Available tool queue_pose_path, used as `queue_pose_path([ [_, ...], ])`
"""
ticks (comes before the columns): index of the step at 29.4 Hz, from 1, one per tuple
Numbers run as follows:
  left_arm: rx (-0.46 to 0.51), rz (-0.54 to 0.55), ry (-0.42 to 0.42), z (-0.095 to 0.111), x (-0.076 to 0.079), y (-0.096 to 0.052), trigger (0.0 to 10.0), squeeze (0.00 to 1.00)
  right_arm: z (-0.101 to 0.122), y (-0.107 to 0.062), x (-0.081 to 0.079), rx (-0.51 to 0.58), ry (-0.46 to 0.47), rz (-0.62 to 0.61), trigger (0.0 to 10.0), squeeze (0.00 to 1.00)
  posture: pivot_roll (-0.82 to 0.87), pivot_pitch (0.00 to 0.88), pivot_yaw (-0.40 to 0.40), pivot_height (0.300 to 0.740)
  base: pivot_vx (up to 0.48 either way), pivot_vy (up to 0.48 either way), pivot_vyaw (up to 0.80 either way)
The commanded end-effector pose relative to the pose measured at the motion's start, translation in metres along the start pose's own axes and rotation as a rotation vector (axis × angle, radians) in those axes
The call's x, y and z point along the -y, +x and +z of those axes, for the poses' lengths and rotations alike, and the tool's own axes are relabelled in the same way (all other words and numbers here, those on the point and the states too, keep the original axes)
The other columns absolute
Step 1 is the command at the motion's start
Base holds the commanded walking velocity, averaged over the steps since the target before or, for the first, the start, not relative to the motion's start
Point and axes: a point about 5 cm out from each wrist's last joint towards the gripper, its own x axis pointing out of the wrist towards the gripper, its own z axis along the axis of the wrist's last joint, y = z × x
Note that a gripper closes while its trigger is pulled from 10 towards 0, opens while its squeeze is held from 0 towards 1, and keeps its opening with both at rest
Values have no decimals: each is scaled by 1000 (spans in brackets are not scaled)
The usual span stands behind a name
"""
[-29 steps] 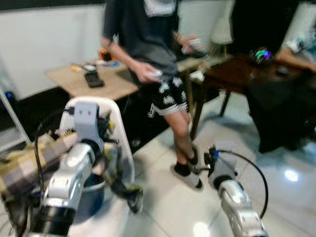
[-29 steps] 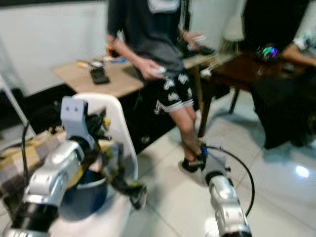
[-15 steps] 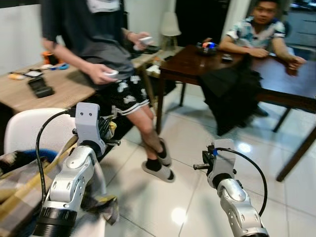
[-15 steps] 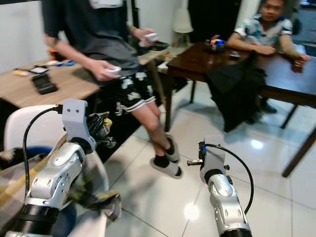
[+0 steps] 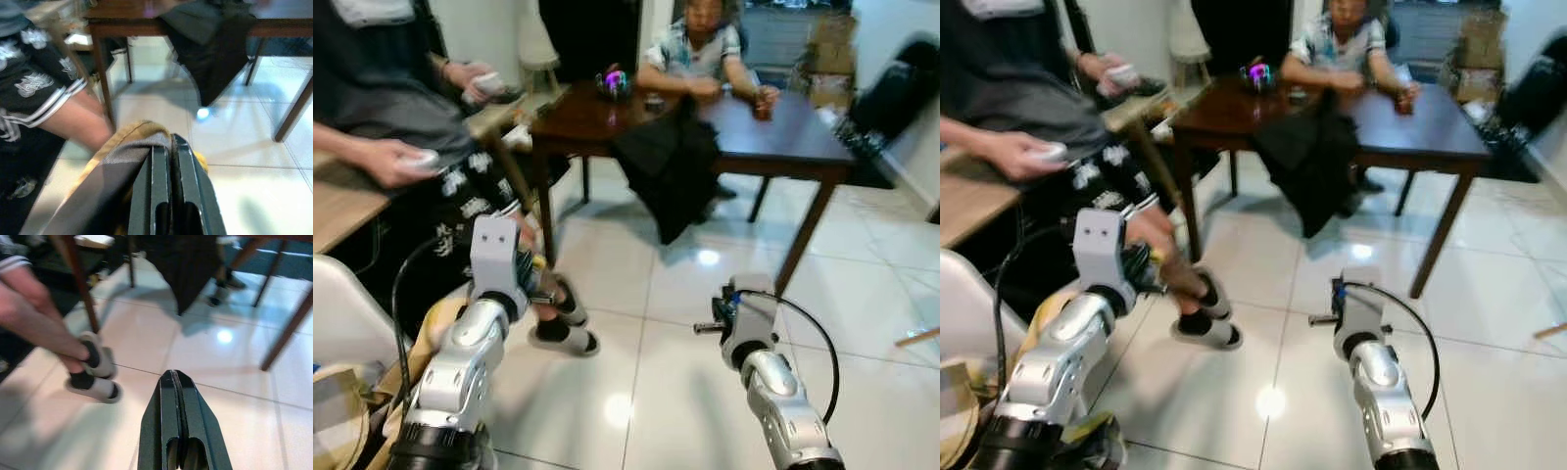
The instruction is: Hang hanger
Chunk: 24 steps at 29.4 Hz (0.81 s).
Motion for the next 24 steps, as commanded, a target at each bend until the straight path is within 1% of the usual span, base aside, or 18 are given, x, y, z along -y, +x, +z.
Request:
queue_pose_path([
  [1,4,-9,9,0,2,-1,10000,0,-3,-1,1,-19,-9,-5,10000,0,6,134,-8,740,0,0,-800],
  [14,-45,14,3,-8,1,-2,10000,0,-1,1,2,-21,-14,-6,10000,0,2,140,-10,740,0,0,-800],
  [24,-51,18,2,-8,1,-2,10000,0,-2,1,1,-24,-13,-6,10000,0,4,144,-7,740,0,0,-800],
])
